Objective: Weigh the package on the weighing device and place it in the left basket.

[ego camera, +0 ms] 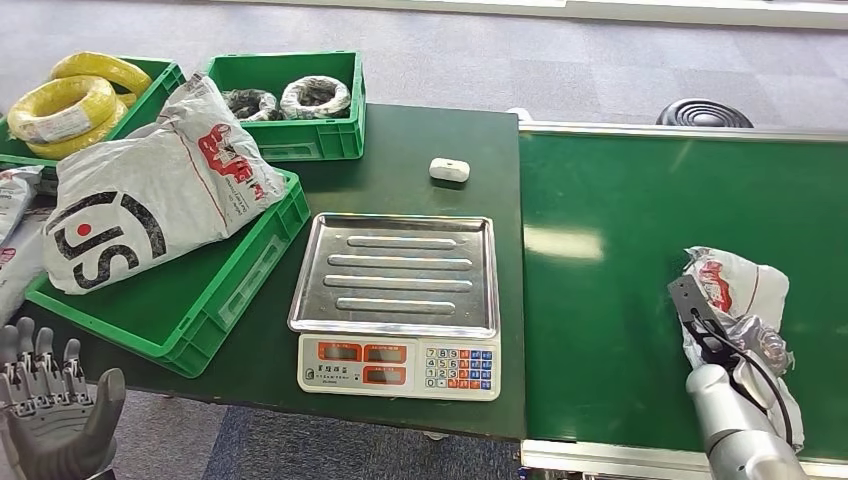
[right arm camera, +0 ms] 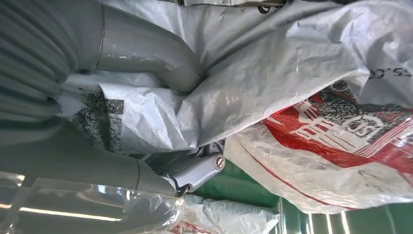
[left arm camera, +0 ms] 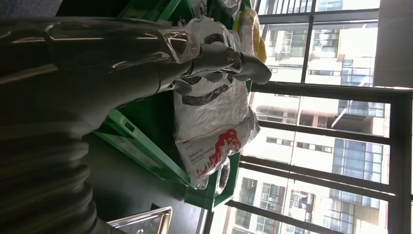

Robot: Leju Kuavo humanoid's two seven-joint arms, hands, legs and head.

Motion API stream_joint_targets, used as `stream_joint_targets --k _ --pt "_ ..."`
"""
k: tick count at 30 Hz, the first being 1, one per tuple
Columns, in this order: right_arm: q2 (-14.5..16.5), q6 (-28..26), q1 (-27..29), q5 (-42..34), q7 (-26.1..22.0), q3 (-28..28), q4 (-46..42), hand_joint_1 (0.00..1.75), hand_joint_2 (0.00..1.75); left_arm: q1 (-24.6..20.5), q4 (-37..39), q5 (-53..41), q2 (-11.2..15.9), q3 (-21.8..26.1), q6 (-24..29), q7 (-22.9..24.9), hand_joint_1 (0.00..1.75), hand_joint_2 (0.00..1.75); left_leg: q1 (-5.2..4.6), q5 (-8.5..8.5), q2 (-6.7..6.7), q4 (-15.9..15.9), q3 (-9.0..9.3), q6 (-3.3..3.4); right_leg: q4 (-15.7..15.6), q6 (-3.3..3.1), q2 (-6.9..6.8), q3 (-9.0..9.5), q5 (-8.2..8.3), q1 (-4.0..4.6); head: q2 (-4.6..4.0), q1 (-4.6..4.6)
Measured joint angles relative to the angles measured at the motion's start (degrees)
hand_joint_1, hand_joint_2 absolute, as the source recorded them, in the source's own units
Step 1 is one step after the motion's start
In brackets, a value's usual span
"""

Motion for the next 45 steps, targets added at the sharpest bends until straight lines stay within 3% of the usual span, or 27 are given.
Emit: stream_joint_targets --k 4,10,14,18,22,29,38,44,45 --pt "0.20 -0.11 -0.22 -0.47 -1.28 0.00 0.10 1.75 1.75 -0.07 0.00 -0.52 -0.36 0.37 -0.85 0.57 0.00 1.75 0.00 0.00 0.00 0.00 -0.01 0.00 0.00 0.00 0.00 0.00 0.00 0.00 0.00 0.00" --pt "1.19 -1.93 -2.23 -2.52 -7.02 -0.03 0.03 1.75 1.75 -0.57 -0.04 -1.69 -1.69 1.81 -2.66 1.10 0.00 1.75 0.00 0.01 0.01 0.00 0.00 0.00 0.01 -0.01 0.01 0.01 0.01 0.00 0.00 0.00" --pt "3.08 -5.54 -4.96 -5.47 -15.96 0.06 -1.34 1.75 1.75 -0.97 -0.08 -2.22 -2.49 2.62 -3.14 1.12 0.00 1.75 0.00 0.04 0.06 -0.01 -0.09 -0.01 0.05 -0.04 0.06 -0.01 0.05 0.00 0.00 0.00" --pt "6.99 -7.44 -10.92 -7.33 -22.32 2.43 -4.21 1.75 1.75 -2.34 0.28 -2.41 -2.78 2.97 -3.44 0.68 0.00 1.75 0.01 0.12 0.16 -0.01 0.02 -0.05 0.08 -0.08 0.16 -0.05 0.08 0.01 0.00 0.01" --pt "13.25 -4.37 -16.62 -8.79 -27.47 9.45 -8.69 1.75 1.75 -4.28 1.57 -2.43 -2.22 2.70 -4.38 -0.16 0.00 1.75 0.07 0.18 0.18 -0.01 0.04 -0.12 0.17 -0.09 0.19 -0.09 0.08 0.05 0.00 0.02" --pt "22.25 11.49 -17.52 -12.66 -32.56 28.26 -17.85 1.75 1.75 -9.10 6.29 -1.90 0.68 0.87 -8.94 -0.75 0.00 1.75 0.18 0.21 0.10 -0.01 0.03 -0.18 0.19 -0.14 0.15 -0.15 0.05 0.18 0.00 0.00" --pt "25.92 22.82 -16.06 -18.36 -36.62 49.12 -21.40 1.75 1.75 -13.56 12.46 -0.97 3.99 -1.09 -11.00 -1.47 0.00 1.75 0.17 0.20 0.07 0.00 -0.03 -0.18 0.15 -0.14 0.12 -0.18 0.06 0.16 0.00 0.02" --pt "25.86 25.05 -15.99 -18.18 -35.11 55.36 -20.81 1.75 1.75 -13.63 13.79 -0.44 5.36 -2.04 -10.22 -1.85 0.00 1.75 0.17 0.20 0.07 -0.01 -0.04 -0.18 0.16 -0.14 0.12 -0.18 0.06 0.16 0.00 0.03" --pt "25.82 25.06 -15.99 -18.16 -35.09 55.86 -20.74 1.64 1.75 -13.62 13.92 -0.44 5.48 -2.07 -10.20 -1.89 0.00 1.75 0.17 0.20 0.06 -0.01 -0.04 -0.18 0.16 -0.14 0.12 -0.18 0.06 0.16 0.00 0.03"
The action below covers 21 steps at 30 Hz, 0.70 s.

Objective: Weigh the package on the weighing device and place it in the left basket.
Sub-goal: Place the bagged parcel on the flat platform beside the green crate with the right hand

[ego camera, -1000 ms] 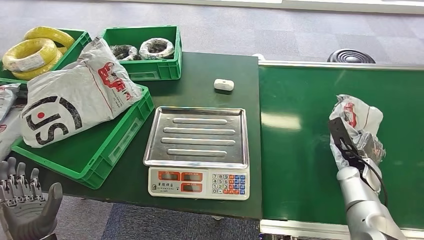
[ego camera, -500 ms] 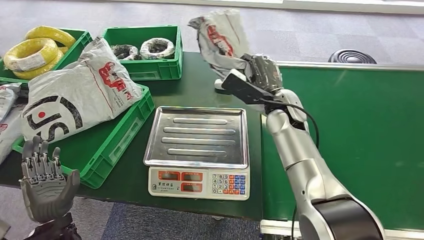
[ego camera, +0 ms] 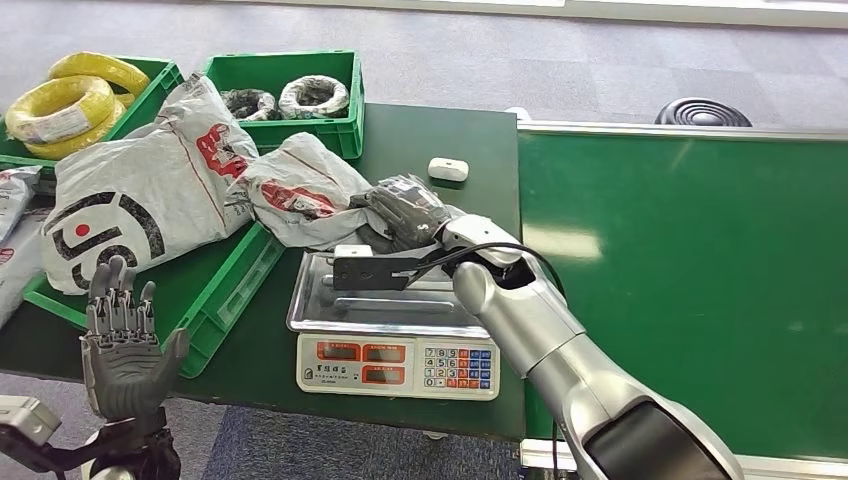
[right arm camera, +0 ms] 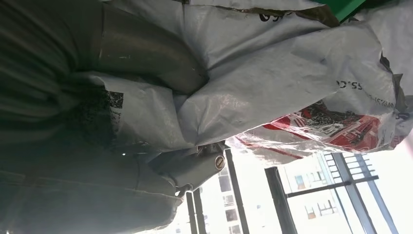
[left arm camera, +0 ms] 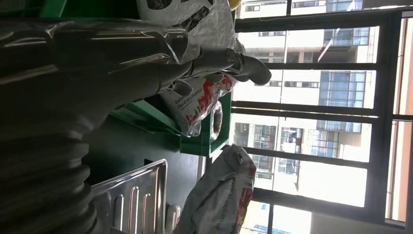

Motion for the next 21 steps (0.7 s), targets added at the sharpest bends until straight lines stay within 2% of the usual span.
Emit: stream_joint_targets --k 3,4,8,12,15,21 --pt "-0.13 0.39 -0.01 0.04 0.49 1.14 0.13 0.33 1.75 0.08 0.27 0.01 0.31 -0.07 0.20 -0.07 0.00 1.75 0.00 0.00 0.00 0.00 0.00 0.00 0.00 0.00 0.00 0.00 0.00 0.00 0.00 0.01" --pt "-0.25 0.82 -0.01 0.06 0.90 1.50 0.17 0.00 1.75 0.17 0.30 -0.02 0.39 -0.08 0.39 -0.08 0.00 1.75 0.00 0.00 0.00 0.00 0.00 0.00 0.00 0.00 0.00 0.00 0.00 0.00 0.00 0.00" --pt "-1.89 2.90 0.32 -1.14 1.52 2.67 0.14 0.00 1.75 1.23 0.12 -0.43 0.54 0.17 1.15 -0.14 0.00 1.75 0.00 0.00 -0.01 0.01 0.00 0.00 -0.01 0.00 -0.01 -0.01 0.00 0.00 0.00 0.01" --pt "-5.13 3.20 1.48 -4.07 0.68 2.79 -2.03 0.00 1.75 1.24 -0.84 -5.23 0.68 0.89 1.86 0.78 0.00 1.75 0.00 0.00 -0.02 0.03 0.00 0.00 -0.02 0.01 -0.02 -0.01 0.01 -0.01 0.00 0.00" --pt "-7.61 3.16 2.52 -8.15 -1.20 1.53 -5.71 0.00 1.75 -0.86 -1.23 -12.11 1.15 0.98 2.84 2.95 0.00 1.75 -0.01 0.00 -0.02 0.05 0.03 0.00 -0.03 0.00 -0.02 -0.02 0.02 -0.01 0.00 -0.01" --pt "-12.47 3.10 6.93 -15.62 -4.89 -4.08 -16.43 0.00 1.75 -8.06 -0.63 -23.21 2.84 -1.12 2.97 6.37 0.00 1.75 -0.01 0.01 -0.07 0.04 0.05 0.00 -0.02 -0.02 -0.10 0.08 0.05 -0.01 0.00 0.00"
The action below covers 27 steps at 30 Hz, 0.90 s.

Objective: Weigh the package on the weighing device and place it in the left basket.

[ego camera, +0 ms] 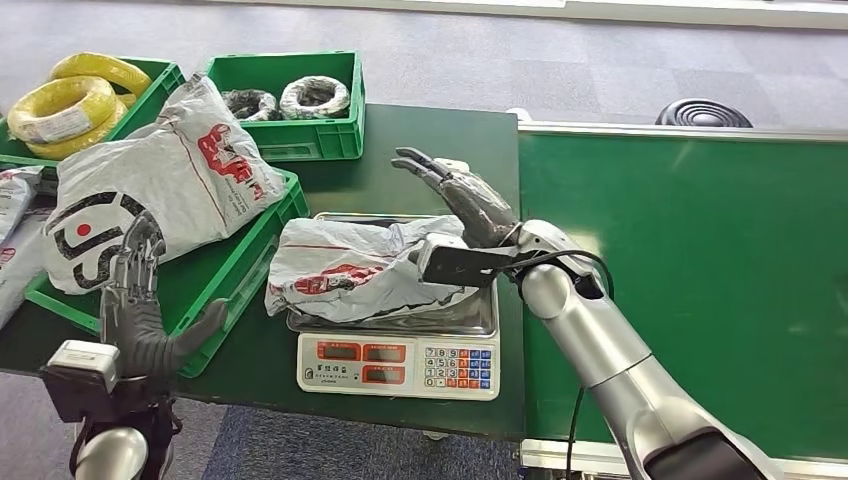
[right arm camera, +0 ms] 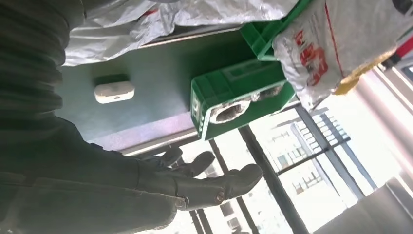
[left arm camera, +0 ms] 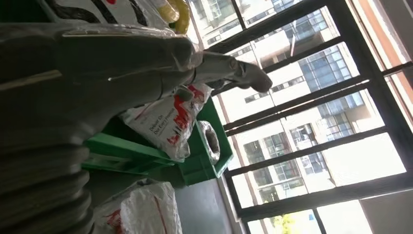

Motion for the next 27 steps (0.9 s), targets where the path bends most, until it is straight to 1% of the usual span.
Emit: stream_joint_targets --k 3,6,8,10,14,17,19,22,27 --pt "-1.51 -0.08 1.62 -0.55 -0.35 -1.70 -3.23 0.00 1.75 -1.66 0.34 -1.27 0.59 -0.96 -0.08 0.25 0.00 1.75 0.00 -0.01 0.13 0.01 0.01 0.00 -0.01 -0.01 0.13 -0.09 0.01 0.00 0.00 -0.01" --pt "-3.43 -1.20 4.22 -2.37 -1.38 -3.45 -6.69 0.00 1.75 -3.54 1.32 -4.76 1.83 -2.82 -1.28 0.57 0.00 1.75 0.00 0.00 -0.07 0.02 0.00 0.00 -0.05 0.00 -0.05 -0.13 -0.01 0.00 0.00 -0.01" --pt "-5.26 -2.62 7.44 -4.47 -2.83 -5.34 -10.16 0.00 1.75 -6.02 3.22 -7.31 2.77 -4.83 -2.89 1.58 0.00 1.75 0.00 0.00 -0.24 0.03 -0.02 0.00 -0.07 0.00 -0.22 -0.09 -0.02 0.00 0.00 -0.02" --pt "-7.05 -4.37 11.80 -7.13 -4.94 -8.09 -14.48 0.00 1.75 -9.38 6.29 -9.66 3.23 -7.34 -4.61 3.26 0.00 1.75 0.00 0.00 -0.31 0.02 -0.04 0.01 -0.09 0.01 -0.30 -0.01 -0.02 0.00 0.00 -0.01" --pt "-9.16 -9.25 20.72 -12.37 -8.35 -14.64 -23.59 0.00 1.75 -17.13 14.96 -15.24 2.93 -13.31 -6.99 8.67 0.00 1.75 -0.04 -0.01 -0.24 0.05 -0.03 0.02 -0.12 0.02 -0.26 -0.03 0.00 -0.05 0.00 -0.01" --pt "-9.76 -14.02 26.48 -17.56 -9.18 -19.49 -31.41 0.00 1.75 -24.17 25.29 -20.24 1.80 -18.26 -7.12 12.55 0.00 1.75 -0.05 0.00 -0.34 0.06 -0.08 0.02 -0.13 0.02 -0.34 0.00 0.00 -0.06 0.00 -0.01" --pt "-9.92 -15.83 29.21 -20.13 -9.33 -22.52 -36.08 0.00 1.75 -28.18 32.57 -22.19 0.93 -21.27 -6.57 13.36 0.00 1.75 -0.05 -0.01 -0.20 0.04 -0.10 0.02 -0.11 0.02 -0.23 0.01 0.01 -0.06 0.00 -0.01" --pt "-10.24 -16.21 31.66 -20.83 -9.38 -25.45 -40.41 0.00 1.75 -31.80 39.80 -22.88 -0.15 -24.13 -5.85 13.27 0.00 1.75 -0.04 -0.02 0.11 0.03 -0.08 0.02 -0.10 0.01 0.09 -0.08 0.04 -0.05 0.00 -0.01" --pt "-10.39 -16.22 33.39 -20.64 -9.40 -27.48 -43.85 0.00 1.75 -34.60 46.02 -22.92 -1.03 -26.23 -5.41 12.95 0.00 1.75 -0.02 -0.02 0.06 0.02 -0.09 0.02 -0.10 0.01 0.13 -0.13 0.04 -0.03 0.00 -0.02"
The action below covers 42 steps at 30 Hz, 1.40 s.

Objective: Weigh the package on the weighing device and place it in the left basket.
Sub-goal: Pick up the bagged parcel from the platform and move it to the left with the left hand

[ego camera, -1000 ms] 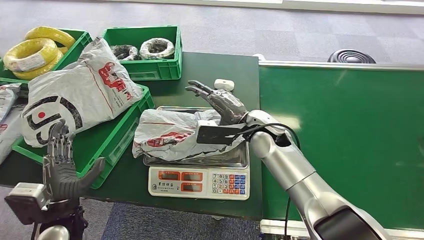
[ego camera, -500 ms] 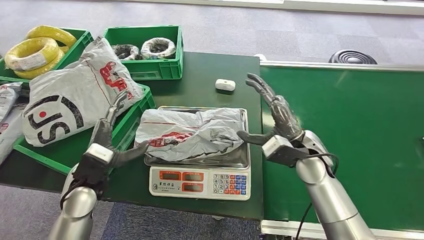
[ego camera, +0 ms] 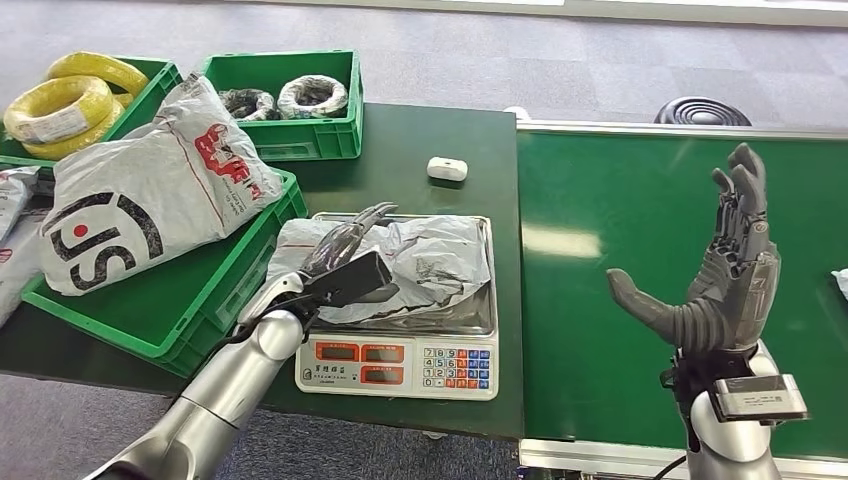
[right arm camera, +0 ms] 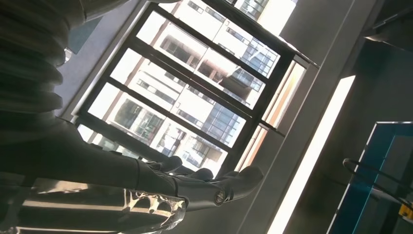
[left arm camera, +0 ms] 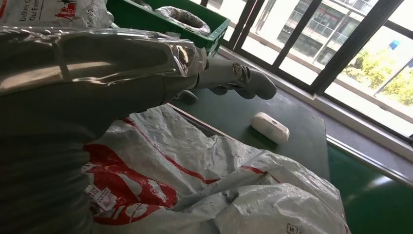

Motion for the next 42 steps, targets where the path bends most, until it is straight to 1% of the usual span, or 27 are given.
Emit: stream_joint_targets --k 4,7,8,9,11,12,14,17,20,23,27,29,32,34,36,39,42 --pt "-0.03 -0.52 0.66 -0.77 0.00 -0.80 -1.25 0.00 1.75 -1.15 2.51 -0.46 -0.38 -0.81 -0.57 0.36 0.00 1.75 0.00 0.00 0.00 0.00 0.00 0.00 0.00 0.00 -0.01 0.01 0.00 0.00 0.00 -0.01" --pt "0.19 -2.73 1.79 -3.48 -0.01 -2.39 -3.38 0.00 1.75 -3.17 6.88 -1.12 -1.38 -2.38 -4.52 1.35 0.00 1.75 -0.02 0.01 -0.16 0.03 0.00 0.01 -0.02 0.02 -0.19 0.05 -0.01 -0.02 0.00 -0.01" --pt "0.31 -3.41 2.46 -4.31 -0.01 -3.32 -4.41 0.00 1.75 -4.03 9.21 -1.19 -2.12 -3.06 -5.87 1.46 0.10 1.75 -0.03 0.01 -0.23 0.03 -0.01 0.01 -0.02 0.02 -0.26 0.08 -0.02 -0.03 0.00 0.00" --pt "0.45 -3.86 3.26 -4.88 -0.01 -4.31 -5.43 0.00 1.75 -4.85 11.60 -1.34 -2.92 -3.75 -6.70 1.46 0.51 1.75 -0.04 0.01 -0.27 0.03 -0.01 0.01 -0.02 0.03 -0.29 0.11 -0.02 -0.04 0.00 0.00" --pt "0.92 -4.27 5.01 -5.41 -0.01 -6.23 -7.60 0.00 1.75 -6.35 16.05 -2.24 -4.84 -5.29 -6.37 1.42 1.37 1.75 -0.09 0.00 -0.30 0.02 -0.02 0.02 -0.02 0.03 -0.30 0.13 -0.02 -0.08 0.00 0.01" --pt "1.30 -4.34 5.77 -5.50 -0.01 -7.03 -8.66 0.00 1.75 -7.09 18.03 -2.91 -5.72 -6.17 -5.65 1.43 1.70 1.75 -0.10 -0.01 -0.31 0.02 -0.02 0.03 -0.02 0.03 -0.30 0.14 -0.02 -0.10 0.00 0.00" --pt "2.23 -4.26 6.70 -5.42 -0.01 -8.20 -10.34 0.00 1.75 -8.32 21.19 -4.05 -7.29 -7.94 -3.58 1.60 1.75 1.75 -0.12 -0.01 -0.30 0.01 -0.02 0.04 -0.03 0.04 -0.30 0.16 -0.03 -0.11 0.00 -0.01" --pt "4.16 -3.56 6.93 -4.45 -0.01 -9.25 -11.55 0.00 1.75 -9.36 23.96 -2.86 -8.56 -9.49 0.94 0.95 1.75 1.75 -0.11 0.00 -0.28 0.00 0.04 0.04 -0.02 0.04 -0.29 0.21 -0.02 -0.10 0.00 -0.01" --pt "6.20 -2.12 6.83 -3.87 -0.01 -10.15 -11.75 0.00 1.75 -10.19 24.44 0.05 -8.67 -9.30 5.98 -0.63 1.75 1.75 -0.10 0.05 -0.28 -0.01 0.06 0.05 0.00 0.03 -0.29 0.23 -0.01 -0.09 0.00 -0.01" --pt "8.08 -0.09 6.21 -3.26 -0.01 -10.98 -11.70 0.00 1.75 -10.62 22.57 1.23 -8.01 -8.41 9.74 -0.43 1.75 1.75 -0.09 0.08 -0.23 -0.01 0.06 0.04 0.03 0.03 -0.27 0.21 0.02 -0.08 0.00 -0.01" --pt "10.80 1.81 4.45 -1.68 -0.01 -12.18 -11.33 0.00 1.75 -10.98 16.31 0.41 -6.28 -6.90 12.56 1.99 1.75 1.75 -0.08 0.09 -0.22 -0.01 0.04 0.04 0.05 0.03 -0.27 0.18 0.02 -0.08 0.00 -0.01" --pt "12.50 2.17 3.72 -0.51 -0.01 -12.98 -11.17 0.00 1.75 -10.99 12.05 -0.02 -5.54 -5.88 13.91 2.45 1.75 1.75 -0.07 0.09 -0.24 0.00 -0.01 0.04 0.05 0.03 -0.28 0.14 0.02 -0.07 0.00 -0.01" --pt "15.46 2.67 3.42 1.41 -0.01 -14.59 -11.19 0.00 1.75 -11.01 3.10 0.13 -4.59 -3.62 15.83 3.00 1.75 1.75 -0.07 0.09 -0.23 -0.01 -0.08 0.04 0.05 0.03 -0.27 0.06 0.02 -0.07 0.00 -0.01" --pt "17.18 2.96 3.43 2.22 -0.01 -15.63 -11.28 0.00 1.75 -11.13 -3.07 0.35 -3.90 -2.11 16.12 4.05 1.75 1.75 -0.07 0.08 -0.22 -0.01 -0.11 0.04 0.04 0.04 -0.27 0.02 0.01 -0.08 0.00 -0.01" --pt "18.41 3.13 3.44 2.50 -0.01 -16.39 -11.39 0.00 1.75 -11.16 -7.64 0.44 -3.31 -1.12 15.92 4.75 1.75 1.75 -0.08 0.07 -0.23 -0.01 -0.13 0.04 0.03 0.04 -0.27 0.00 0.00 -0.08 0.00 -0.01" --pt "19.58 3.24 3.43 2.60 -0.01 -17.04 -11.53 0.00 1.75 -11.10 -11.49 0.46 -2.76 -0.39 15.93 4.85 1.75 1.75 -0.08 0.08 -0.23 -0.01 -0.14 0.04 0.03 0.04 -0.27 0.01 0.00 -0.08 0.00 0.00" --pt "20.56 3.32 3.50 2.94 -0.01 -17.71 -11.67 0.00 1.75 -10.98 -14.41 -0.11 -2.25 0.41 18.32 4.33 1.75 1.75 -0.08 0.08 -0.21 -0.01 -0.14 0.04 0.04 0.04 -0.27 0.00 0.01 -0.08 0.00 0.00"
